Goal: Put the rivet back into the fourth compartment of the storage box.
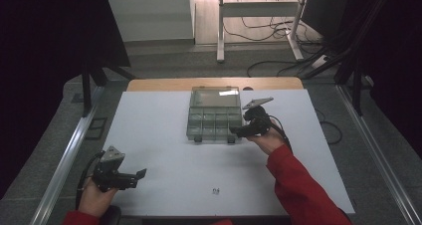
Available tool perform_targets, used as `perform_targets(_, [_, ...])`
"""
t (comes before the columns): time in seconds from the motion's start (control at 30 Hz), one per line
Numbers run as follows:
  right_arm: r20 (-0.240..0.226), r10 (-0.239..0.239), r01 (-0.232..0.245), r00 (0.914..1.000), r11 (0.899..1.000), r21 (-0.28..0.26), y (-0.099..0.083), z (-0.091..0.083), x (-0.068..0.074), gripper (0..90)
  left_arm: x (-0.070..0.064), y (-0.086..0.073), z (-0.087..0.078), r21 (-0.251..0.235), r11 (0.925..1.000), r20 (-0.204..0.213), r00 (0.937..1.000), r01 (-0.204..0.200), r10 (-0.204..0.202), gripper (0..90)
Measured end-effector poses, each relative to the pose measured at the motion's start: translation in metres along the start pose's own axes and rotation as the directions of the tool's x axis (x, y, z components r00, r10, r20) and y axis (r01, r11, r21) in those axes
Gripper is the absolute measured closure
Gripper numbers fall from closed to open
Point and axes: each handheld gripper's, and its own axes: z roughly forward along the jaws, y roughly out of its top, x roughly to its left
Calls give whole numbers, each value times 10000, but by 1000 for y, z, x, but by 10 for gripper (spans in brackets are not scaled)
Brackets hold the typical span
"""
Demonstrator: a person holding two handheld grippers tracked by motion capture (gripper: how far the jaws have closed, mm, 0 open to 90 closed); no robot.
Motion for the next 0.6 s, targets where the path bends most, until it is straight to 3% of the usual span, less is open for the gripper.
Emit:
perform_targets(0.27, [-207, 274, -280, 9994, 9992, -294, -7, -10, 13, 40, 0, 0, 0, -2, 10000, 18, 10000, -1, 1, 26])
perform_targets(0.6, [-395, -436, 437, 9983, 9990, 3, -21, -15, 32, 0, 0, 0, -1, -14, 10000, 5, 10000, -20, 20, 26])
